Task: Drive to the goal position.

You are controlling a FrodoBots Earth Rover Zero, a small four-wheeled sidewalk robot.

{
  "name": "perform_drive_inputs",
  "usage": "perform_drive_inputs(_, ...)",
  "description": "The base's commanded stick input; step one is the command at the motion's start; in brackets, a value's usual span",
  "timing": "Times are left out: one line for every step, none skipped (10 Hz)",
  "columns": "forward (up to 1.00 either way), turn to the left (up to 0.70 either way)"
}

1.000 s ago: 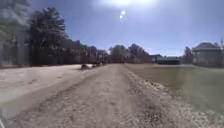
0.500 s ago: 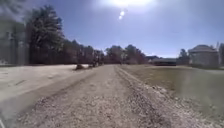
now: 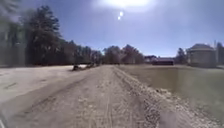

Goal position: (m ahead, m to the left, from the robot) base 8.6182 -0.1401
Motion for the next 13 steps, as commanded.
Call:
perform_drive_inputs(0.7, -0.02)
perform_drive_inputs(0.7, -0.1)
perform_drive_inputs(0.7, -0.21)
perform_drive_inputs(0.7, -0.1)
perform_drive_inputs(0.7, 0.03)
perform_drive_inputs(0.7, 0.03)
perform_drive_inputs(0.7, 0.03)
perform_drive_inputs(0.7, 0.03)
perform_drive_inputs(0.7, 0.03)
perform_drive_inputs(0.7, -0.14)
perform_drive_inputs(0.7, -0.26)
perform_drive_inputs(0.7, -0.32)
perform_drive_inputs(0.7, -0.15)
